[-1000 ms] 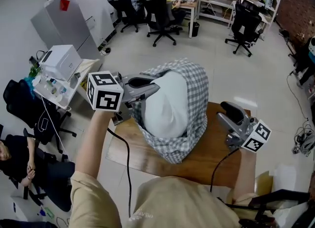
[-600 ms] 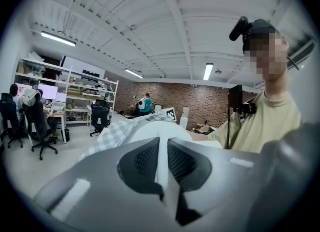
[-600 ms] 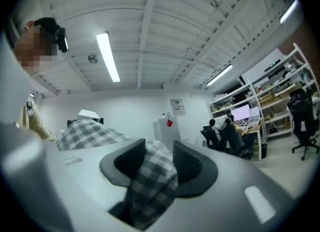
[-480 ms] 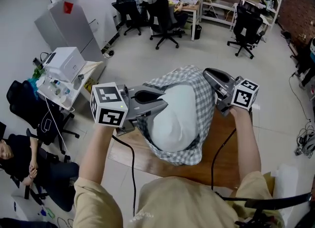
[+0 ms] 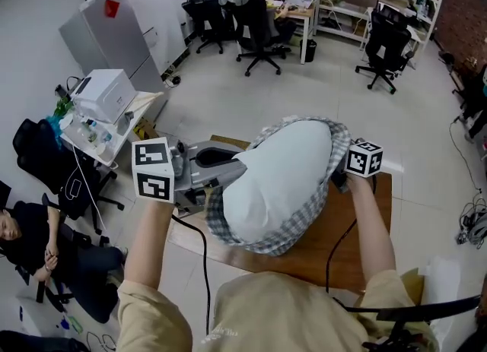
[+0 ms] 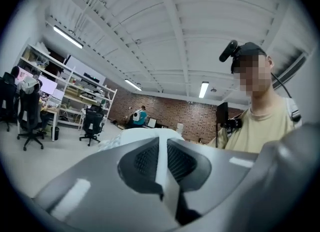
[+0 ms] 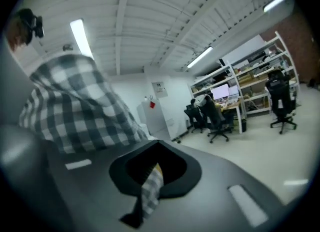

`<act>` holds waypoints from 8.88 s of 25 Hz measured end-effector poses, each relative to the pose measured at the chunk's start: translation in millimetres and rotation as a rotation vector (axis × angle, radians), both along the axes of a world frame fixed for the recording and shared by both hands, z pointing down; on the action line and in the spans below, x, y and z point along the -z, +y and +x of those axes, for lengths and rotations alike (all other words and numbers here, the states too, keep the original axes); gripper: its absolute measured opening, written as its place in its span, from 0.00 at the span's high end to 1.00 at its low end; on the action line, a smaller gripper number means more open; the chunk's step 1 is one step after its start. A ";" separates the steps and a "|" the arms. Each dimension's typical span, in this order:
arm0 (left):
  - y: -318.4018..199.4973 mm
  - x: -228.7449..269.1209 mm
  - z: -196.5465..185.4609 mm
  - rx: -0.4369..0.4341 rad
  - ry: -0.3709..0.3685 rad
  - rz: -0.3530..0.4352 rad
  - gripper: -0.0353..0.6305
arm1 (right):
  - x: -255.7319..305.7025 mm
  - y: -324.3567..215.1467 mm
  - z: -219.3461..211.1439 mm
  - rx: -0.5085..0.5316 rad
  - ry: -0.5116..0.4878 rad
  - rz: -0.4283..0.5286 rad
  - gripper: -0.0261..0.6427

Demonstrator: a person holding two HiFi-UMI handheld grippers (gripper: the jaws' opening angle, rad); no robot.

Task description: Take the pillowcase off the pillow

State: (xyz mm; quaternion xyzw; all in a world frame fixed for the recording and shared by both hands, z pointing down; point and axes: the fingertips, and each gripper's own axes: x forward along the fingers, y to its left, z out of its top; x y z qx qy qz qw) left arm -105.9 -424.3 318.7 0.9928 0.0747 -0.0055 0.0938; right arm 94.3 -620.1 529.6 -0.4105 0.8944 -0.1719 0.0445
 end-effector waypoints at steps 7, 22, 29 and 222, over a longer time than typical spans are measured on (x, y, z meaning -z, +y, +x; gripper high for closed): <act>-14.0 6.0 6.6 0.084 0.010 -0.001 0.92 | -139.4 1.5 20.8 -0.087 0.024 -0.229 0.96; -118.3 0.9 26.5 0.262 -0.005 -0.116 0.92 | 115.7 173.8 -60.2 0.096 -0.014 0.419 0.71; -122.7 7.4 55.3 0.251 -0.039 -0.088 0.92 | 99.1 208.4 -156.1 0.188 0.195 0.475 0.69; -97.4 27.1 -37.3 0.022 0.577 -0.432 0.93 | -263.5 221.9 -129.3 0.263 0.054 -0.253 0.87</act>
